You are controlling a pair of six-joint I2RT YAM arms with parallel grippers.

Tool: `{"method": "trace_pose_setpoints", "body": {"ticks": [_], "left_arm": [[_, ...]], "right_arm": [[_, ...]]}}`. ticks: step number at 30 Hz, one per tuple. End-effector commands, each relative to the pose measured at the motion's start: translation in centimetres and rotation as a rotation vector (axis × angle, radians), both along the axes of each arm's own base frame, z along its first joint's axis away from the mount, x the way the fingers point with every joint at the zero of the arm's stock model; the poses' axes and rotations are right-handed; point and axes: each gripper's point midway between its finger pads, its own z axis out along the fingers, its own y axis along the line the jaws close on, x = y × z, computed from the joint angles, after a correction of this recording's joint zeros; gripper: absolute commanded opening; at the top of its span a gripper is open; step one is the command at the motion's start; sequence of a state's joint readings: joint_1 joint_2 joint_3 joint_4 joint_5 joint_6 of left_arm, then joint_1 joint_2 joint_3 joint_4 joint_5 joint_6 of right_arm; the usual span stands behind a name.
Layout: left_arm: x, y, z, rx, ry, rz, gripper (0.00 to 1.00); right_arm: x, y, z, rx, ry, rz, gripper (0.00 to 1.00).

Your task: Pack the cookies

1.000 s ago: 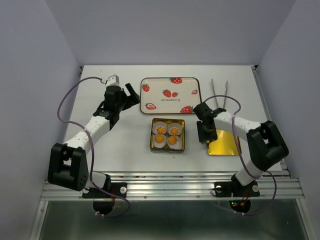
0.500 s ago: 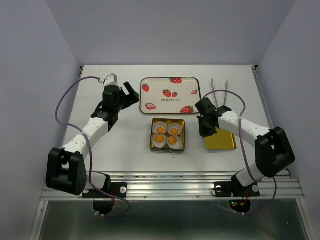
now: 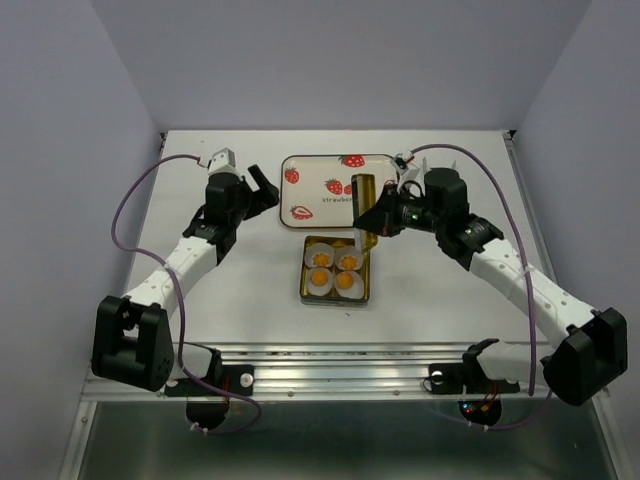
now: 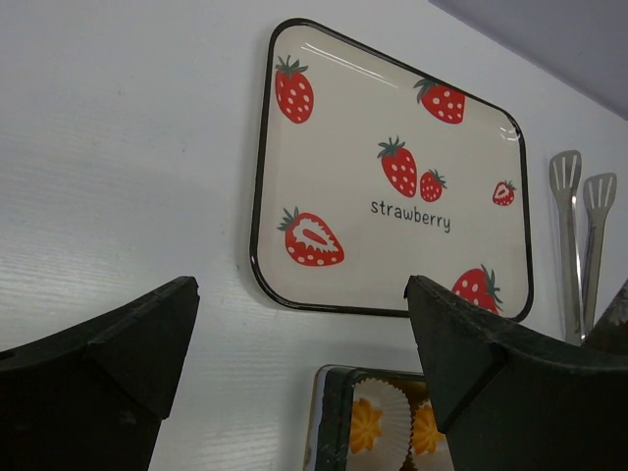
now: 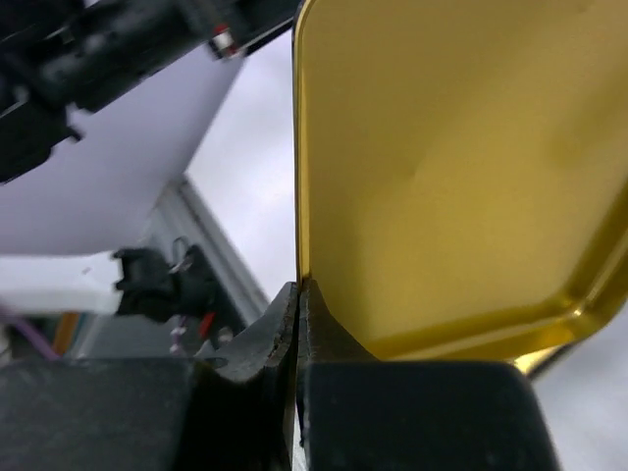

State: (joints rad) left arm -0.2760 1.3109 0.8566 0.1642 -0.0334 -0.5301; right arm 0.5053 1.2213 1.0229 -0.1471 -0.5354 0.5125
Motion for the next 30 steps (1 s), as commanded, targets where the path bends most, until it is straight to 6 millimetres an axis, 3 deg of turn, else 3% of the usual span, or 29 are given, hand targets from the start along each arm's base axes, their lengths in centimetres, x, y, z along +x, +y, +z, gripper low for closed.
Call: {"method": "trace_pose_setpoints", "body": {"ticks": [1,7,8,9,10,11,12,14,15,17,19,26,30], "left_arm": [[-0.3,-1.4,1.9,-0.037,-0.077,-0.069,0.99],[-0.5,-2.1,1.0,-0.036,-0.056,-0.090,0.99],[-0.5,-2.2,1.0,-0.038,-0.056,-0.092,0.99],[-0.5,-2.2,0.8,-0.039,-0.053,-0.095,0.99],[-0.5,-2.4,0.7,-0.039,-0.051,-0.099,0.99],[-0.5,-2.5,0.7,-0.043,-0.050,-0.104,0.99],[-0.5,-2.6,0.7,-0.044,-0.049,-0.109,0.99],[-0.6,-2.8,0.6,-0.044,-0.048,-0.115,0.99],[-0.6,-2.8,0.6,-0.043,-0.048,-0.115,0.99],[-0.7,-2.9,0.6,-0.040,-0.049,-0.116,0.99],[-0.8,-3.0,0.6,-0.039,-0.050,-0.118,0.99],[-0.9,-3.2,0.7,-0.030,-0.056,-0.115,0.99],[-0.8,-3.3,0.8,-0.030,-0.056,-0.118,0.99]], "right_arm": [[-3.4,2.5,6.6,0.251,-0.175,0.297,0.01],[-2.8,2.4,5.4,0.311,-0.052,0.268,0.01],[-2.5,2.0,5.3,0.328,-0.036,0.249,0.01],[-2.0,1.0,3.9,0.344,0.016,0.216,0.01],[-2.1,0.5,5.2,0.429,0.020,0.220,0.01],[-2.1,-0.6,4.8,0.473,-0.010,0.225,0.01],[-2.0,-0.8,4.2,0.522,0.093,0.226,0.01],[-2.2,-1.0,3.5,0.576,0.143,0.246,0.01],[-2.9,-1.4,4.5,0.620,0.063,0.292,0.01],[-3.1,-1.4,3.2,0.687,0.188,0.318,0.01],[-3.9,-1.7,3.9,0.761,0.186,0.379,0.01],[-4.2,-2.0,4.7,0.735,0.133,0.398,0.01],[-4.1,-2.2,3.5,0.694,0.178,0.341,0.01]]}}
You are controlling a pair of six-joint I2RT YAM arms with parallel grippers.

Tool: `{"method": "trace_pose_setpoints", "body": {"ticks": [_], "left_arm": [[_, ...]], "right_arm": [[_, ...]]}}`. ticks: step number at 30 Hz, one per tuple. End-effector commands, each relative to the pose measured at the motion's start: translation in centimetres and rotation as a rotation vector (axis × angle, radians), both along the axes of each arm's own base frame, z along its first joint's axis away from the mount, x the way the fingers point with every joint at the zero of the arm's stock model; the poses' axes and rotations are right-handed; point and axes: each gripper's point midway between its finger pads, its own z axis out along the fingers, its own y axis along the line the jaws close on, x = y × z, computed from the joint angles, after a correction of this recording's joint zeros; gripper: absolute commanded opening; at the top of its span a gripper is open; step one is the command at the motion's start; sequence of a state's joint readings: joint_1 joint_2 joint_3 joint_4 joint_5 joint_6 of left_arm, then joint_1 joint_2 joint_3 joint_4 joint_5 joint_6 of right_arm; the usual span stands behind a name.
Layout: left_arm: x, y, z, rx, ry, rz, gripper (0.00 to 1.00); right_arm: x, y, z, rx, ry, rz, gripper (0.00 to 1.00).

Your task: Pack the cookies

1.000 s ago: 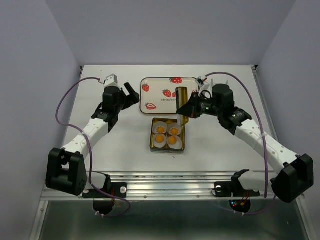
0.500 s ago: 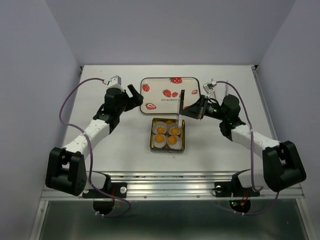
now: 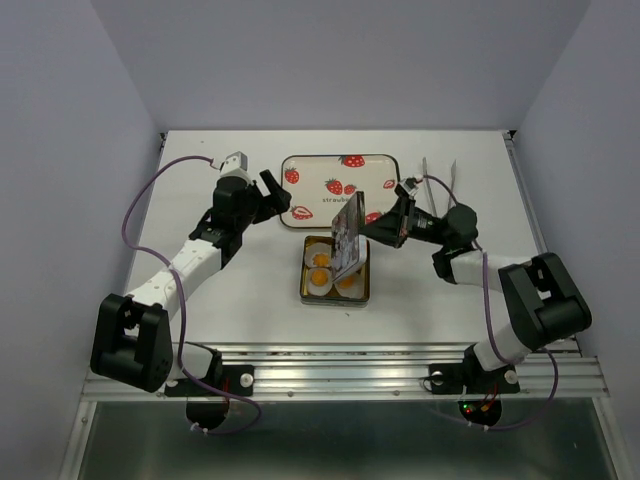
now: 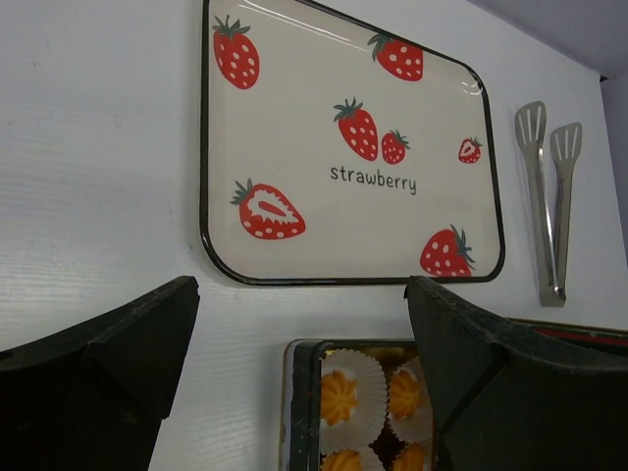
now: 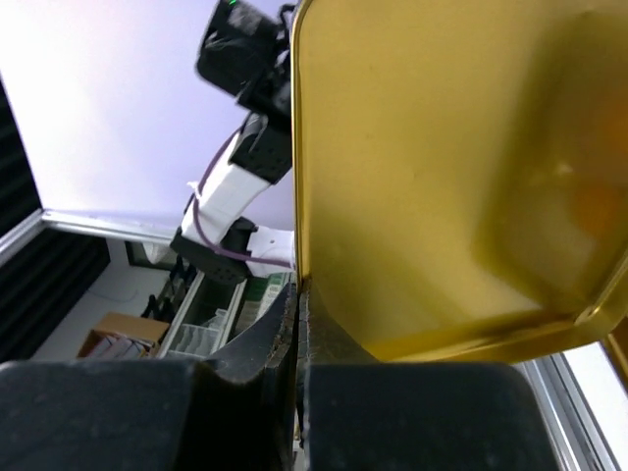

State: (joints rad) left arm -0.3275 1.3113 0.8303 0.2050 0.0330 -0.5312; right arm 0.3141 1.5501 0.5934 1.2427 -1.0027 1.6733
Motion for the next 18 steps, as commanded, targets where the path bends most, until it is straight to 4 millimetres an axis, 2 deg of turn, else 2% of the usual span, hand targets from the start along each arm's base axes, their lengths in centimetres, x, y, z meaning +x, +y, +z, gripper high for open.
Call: {"method": "trace_pose_setpoints", "body": {"ticks": [1,5,9,13,18], "left_arm": [[0.3,-0.2,1.1,-0.004,-0.050,-0.004,0.99],[0.3,-0.6,0.9,-0.011,-0.042,-0.019,0.99],[0.0,-1.0,0.8,-0.011,-0.038,-0.029,0.99],[-0.1,-1.3,1.1,-0.011,-0.045,-0.033,0.99],[-0.4,-1.6,1.2,-0.003,-0.044,-0.033,0.99]], "right_arm": [[-3.5,-1.7,4.4,0.093,-0.355,-0.004,0.01],[-4.6,-2.5,3.9,0.118,-0.331,-0.023,0.01],[-4.7,-2.9,2.8,0.114,-0.283,-0.044,0.01],[-5.1,-3.3,2.7,0.148,-0.282,-0.041,0.01],[-4.3,-3.8,0.8,0.138,-0.201,-0.071,0.04]]}}
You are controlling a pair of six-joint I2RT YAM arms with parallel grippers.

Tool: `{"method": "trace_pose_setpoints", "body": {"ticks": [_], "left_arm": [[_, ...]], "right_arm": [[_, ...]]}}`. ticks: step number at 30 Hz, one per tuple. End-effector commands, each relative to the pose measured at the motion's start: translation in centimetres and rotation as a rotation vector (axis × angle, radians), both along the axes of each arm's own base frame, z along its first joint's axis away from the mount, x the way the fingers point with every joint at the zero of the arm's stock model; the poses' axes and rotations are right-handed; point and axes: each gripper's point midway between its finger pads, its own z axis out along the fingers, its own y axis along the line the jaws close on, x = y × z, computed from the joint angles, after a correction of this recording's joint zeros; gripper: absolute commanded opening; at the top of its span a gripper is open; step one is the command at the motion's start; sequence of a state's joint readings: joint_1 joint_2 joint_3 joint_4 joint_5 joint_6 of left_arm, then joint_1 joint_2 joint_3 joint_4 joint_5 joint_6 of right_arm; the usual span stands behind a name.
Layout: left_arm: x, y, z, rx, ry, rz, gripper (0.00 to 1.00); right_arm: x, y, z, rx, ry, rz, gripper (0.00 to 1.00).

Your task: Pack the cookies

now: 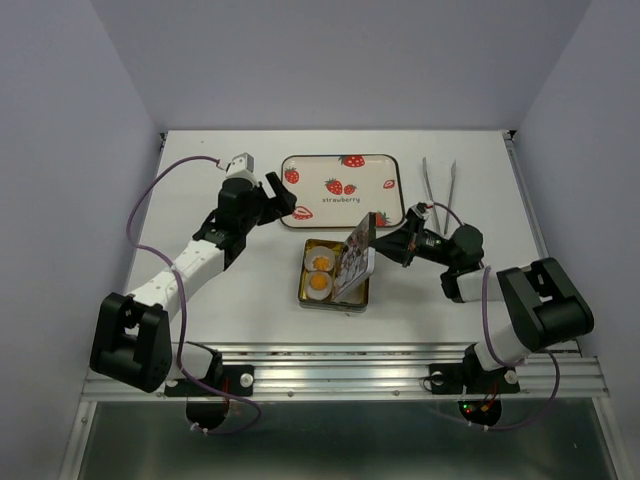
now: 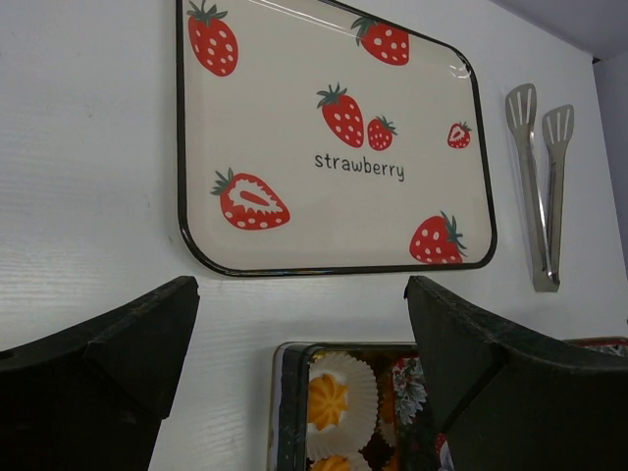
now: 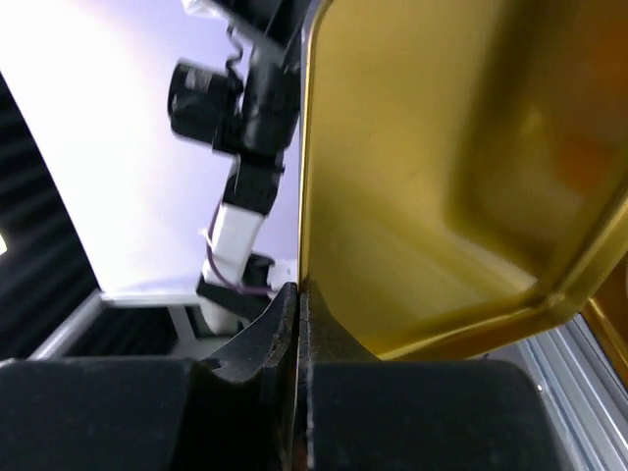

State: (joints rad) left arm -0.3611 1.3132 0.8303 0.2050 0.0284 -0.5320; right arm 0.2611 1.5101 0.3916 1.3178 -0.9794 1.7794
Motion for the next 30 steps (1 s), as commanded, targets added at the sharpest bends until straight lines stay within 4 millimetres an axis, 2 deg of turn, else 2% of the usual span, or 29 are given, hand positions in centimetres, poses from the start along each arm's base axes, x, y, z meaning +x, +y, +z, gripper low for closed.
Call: {"method": "trace_pose_setpoints", "body": {"ticks": [1,5,9,13,17,22,23,30], "left_arm": [[0.1,-0.4,1.3,-0.004,-0.046,-0.004,0.99],[0.1,-0.5,1.2,-0.001,-0.039,-0.006,0.99],[0.2,-0.7,1.0,0.004,-0.026,-0.009,0.99],[0.3,-1.0,0.8,0.007,-0.016,-0.013,0.99],[0.7,-0.6,0.7,0.027,-0.012,0.017,0.99],[1.0,-0.9,0.6,0.040,-0.003,0.019,0.99],[1.1,-0.8,0.4,0.045,0.004,0.023,0.99],[1.7,-1.2,1.0,0.058,0.000,0.032,0.99]], "right_arm": [[-2.4,-1.6,4.2,0.109,-0.395,-0.029,0.07],[-2.2,-2.4,3.8,0.091,-0.394,-0.052,0.14],[-2.4,-3.1,2.0,0.053,-0.369,-0.063,0.17],[-3.6,-2.9,0.8,0.008,-0.410,0.006,0.23],[-4.5,-3.0,0.0,-0.027,-0.460,0.049,0.38],[-6.7,-3.1,-1.3,-0.069,-0.485,0.159,0.39],[-7.0,-3.1,-1.5,-0.073,-0.485,0.171,0.46],[-8.5,-3.5,-3.9,-0.074,-0.310,0.167,0.58]]}}
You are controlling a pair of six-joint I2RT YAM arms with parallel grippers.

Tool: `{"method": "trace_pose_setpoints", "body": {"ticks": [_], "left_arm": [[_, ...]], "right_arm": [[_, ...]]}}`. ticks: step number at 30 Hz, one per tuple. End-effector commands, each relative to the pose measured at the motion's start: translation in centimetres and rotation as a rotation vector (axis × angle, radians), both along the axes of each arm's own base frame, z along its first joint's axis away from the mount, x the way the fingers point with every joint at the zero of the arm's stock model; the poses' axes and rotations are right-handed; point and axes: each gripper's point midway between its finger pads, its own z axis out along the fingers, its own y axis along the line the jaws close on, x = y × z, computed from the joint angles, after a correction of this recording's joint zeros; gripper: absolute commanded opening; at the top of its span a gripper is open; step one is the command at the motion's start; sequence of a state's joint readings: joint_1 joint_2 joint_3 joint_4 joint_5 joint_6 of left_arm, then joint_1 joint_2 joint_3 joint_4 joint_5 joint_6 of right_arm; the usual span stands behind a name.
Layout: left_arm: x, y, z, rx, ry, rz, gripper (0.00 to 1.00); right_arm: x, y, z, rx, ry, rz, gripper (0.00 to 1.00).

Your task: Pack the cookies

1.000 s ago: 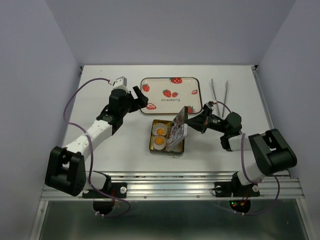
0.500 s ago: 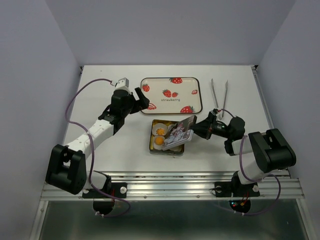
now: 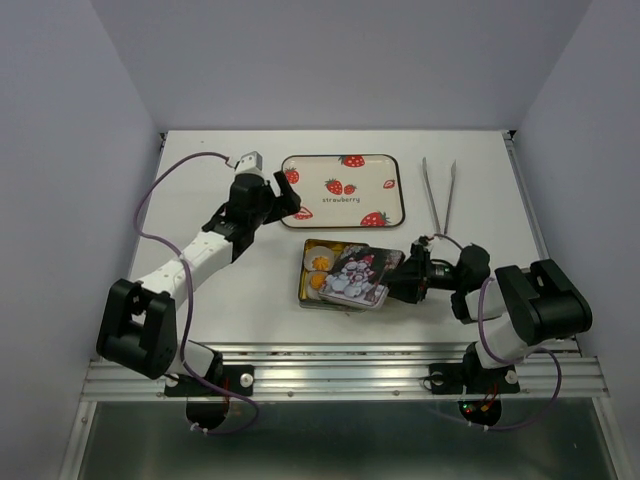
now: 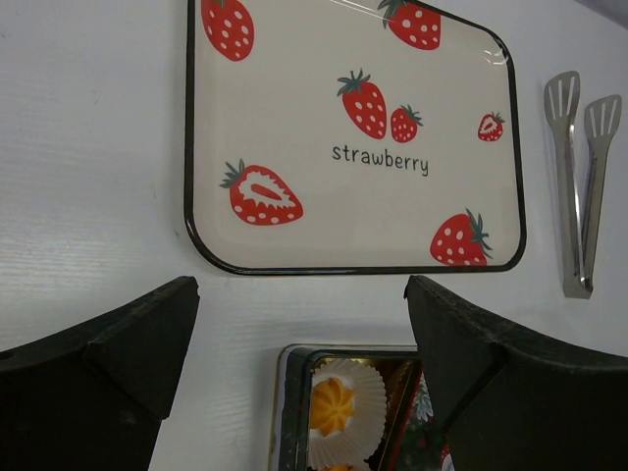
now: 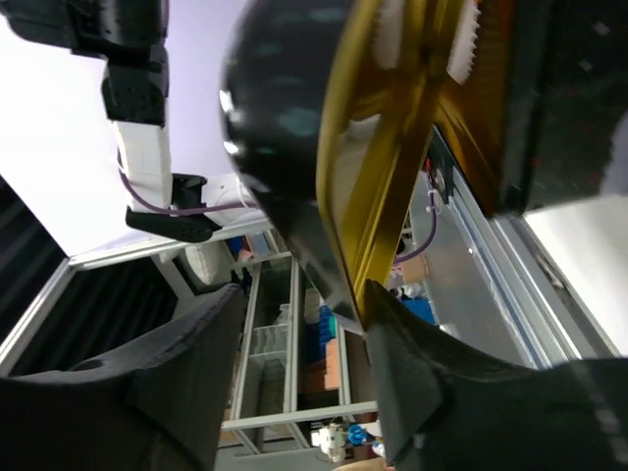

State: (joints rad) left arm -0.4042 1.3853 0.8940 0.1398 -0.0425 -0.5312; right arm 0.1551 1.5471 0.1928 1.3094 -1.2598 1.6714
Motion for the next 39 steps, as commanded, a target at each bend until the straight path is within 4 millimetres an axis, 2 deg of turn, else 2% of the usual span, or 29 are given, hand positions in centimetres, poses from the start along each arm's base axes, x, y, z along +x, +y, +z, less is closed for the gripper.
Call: {"method": "trace_pose_setpoints", "body": {"ticks": [1,2,6,8,9,10,11,12,13,14,15,18,31,36,39], "left_arm": [[1.3,-0.4,2.4,0.006,-0.058,0.011,0.99],[1.3,-0.5,2.4,0.007,-0.057,0.011,0.99],[2.1,-0.9,2.5,0.020,-0.055,0.008,0.99],[2.2,-1.0,2.4,0.027,-0.051,0.007,0.99],[2.3,-1.0,2.5,0.028,-0.051,0.010,0.99],[2.4,-0.9,2.4,0.032,-0.051,0.013,0.99],[2.5,-0.9,2.5,0.034,-0.052,0.018,0.99],[2.5,-0.9,2.5,0.035,-0.054,0.019,0.99],[2.6,-0.9,2.4,0.040,-0.051,0.022,0.99],[2.7,-0.9,2.5,0.040,-0.052,0.024,0.99],[2.9,-0.9,2.6,0.043,-0.055,0.025,0.99],[3.3,-1.1,2.5,0.046,-0.054,0.022,0.99],[4.0,-1.5,1.9,0.059,-0.037,0.018,0.99],[3.9,-1.6,1.3,0.058,-0.023,0.014,0.99],[3.8,-1.5,1.0,0.059,-0.015,0.016,0.99]], "right_arm": [[-2.5,-0.6,2.6,0.056,-0.415,0.018,0.60],[-2.7,-0.7,2.3,0.053,-0.400,0.026,0.61],[-1.5,-0.7,1.4,0.026,-0.391,0.022,0.61],[-0.6,-0.6,-0.2,-0.013,-0.293,0.011,0.59],[0.4,-0.4,-0.7,-0.039,-0.363,0.010,0.58],[1.0,-0.4,-1.6,-0.077,-0.267,-0.004,0.58],[1.7,-0.4,-2.4,-0.126,-0.371,-0.008,0.57],[2.3,-0.5,-3.2,-0.176,-0.385,-0.009,0.57],[2.7,-0.7,-3.8,-0.263,-0.238,0.010,0.57],[4.4,-1.6,-5.7,-0.429,-0.269,-0.043,0.56],[4.6,-2.5,-6.8,-0.539,-0.350,-0.006,0.52],[5.1,-2.5,-6.1,-0.546,-0.328,-0.024,0.45],[5.8,-3.7,-9.9,-0.677,-0.258,0.001,0.41],[6.8,-2.1,-8.1,-0.622,-0.333,0.012,0.39],[6.8,-0.3,-7.6,-0.604,-0.367,0.061,0.38]]}}
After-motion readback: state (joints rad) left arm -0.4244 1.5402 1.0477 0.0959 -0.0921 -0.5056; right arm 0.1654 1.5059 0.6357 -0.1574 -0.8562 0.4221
